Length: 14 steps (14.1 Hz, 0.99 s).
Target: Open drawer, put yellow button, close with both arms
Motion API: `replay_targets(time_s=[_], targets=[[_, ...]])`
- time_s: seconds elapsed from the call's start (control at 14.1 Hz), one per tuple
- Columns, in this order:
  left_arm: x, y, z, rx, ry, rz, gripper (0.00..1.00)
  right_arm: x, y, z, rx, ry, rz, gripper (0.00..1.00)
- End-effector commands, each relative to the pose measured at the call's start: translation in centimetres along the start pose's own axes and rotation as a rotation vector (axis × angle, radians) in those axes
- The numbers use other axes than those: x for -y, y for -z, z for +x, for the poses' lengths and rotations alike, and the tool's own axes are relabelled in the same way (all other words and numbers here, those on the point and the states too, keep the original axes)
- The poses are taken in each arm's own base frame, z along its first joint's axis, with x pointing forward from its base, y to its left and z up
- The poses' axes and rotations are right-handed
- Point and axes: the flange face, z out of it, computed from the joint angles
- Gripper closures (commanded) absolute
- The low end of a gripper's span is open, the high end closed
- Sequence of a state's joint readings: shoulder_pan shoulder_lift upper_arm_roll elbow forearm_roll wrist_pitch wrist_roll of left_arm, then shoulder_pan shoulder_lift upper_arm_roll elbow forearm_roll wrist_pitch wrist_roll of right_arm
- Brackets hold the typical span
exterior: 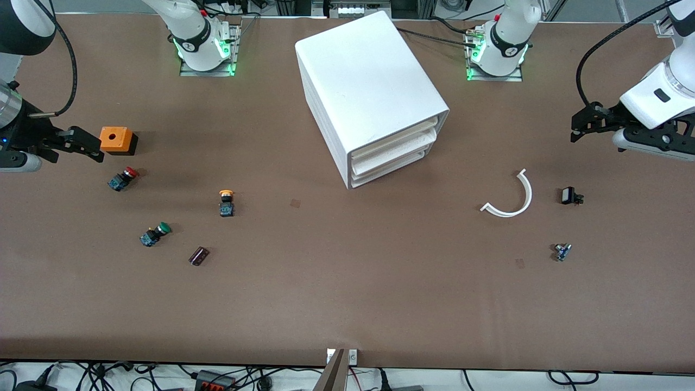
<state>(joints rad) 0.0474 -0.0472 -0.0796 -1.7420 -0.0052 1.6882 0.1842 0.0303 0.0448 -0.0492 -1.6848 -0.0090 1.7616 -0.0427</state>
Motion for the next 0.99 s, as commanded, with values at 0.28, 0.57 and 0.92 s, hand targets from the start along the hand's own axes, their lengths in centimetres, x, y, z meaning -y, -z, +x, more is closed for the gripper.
replay_targets(time_s=[0.28, 0.57, 0.92], targets=[[0.1, 0.7, 0.2, 0.008, -0.019, 0.019, 0.0, 0.2, 0.0, -0.3, -0.013, 0.016, 0.002, 0.0], [0.1, 0.6, 0.2, 0.012, -0.013, 0.018, 0.0, 0.2, -0.3, -0.2, -0.005, 0.014, 0.002, 0.0], [-2.3, -3.2, 0.4, 0.171, -0.048, -0.123, 0.0, 1.8, -2.9, 1.1, 0.03, 0.03, 0.007, 0.0]])
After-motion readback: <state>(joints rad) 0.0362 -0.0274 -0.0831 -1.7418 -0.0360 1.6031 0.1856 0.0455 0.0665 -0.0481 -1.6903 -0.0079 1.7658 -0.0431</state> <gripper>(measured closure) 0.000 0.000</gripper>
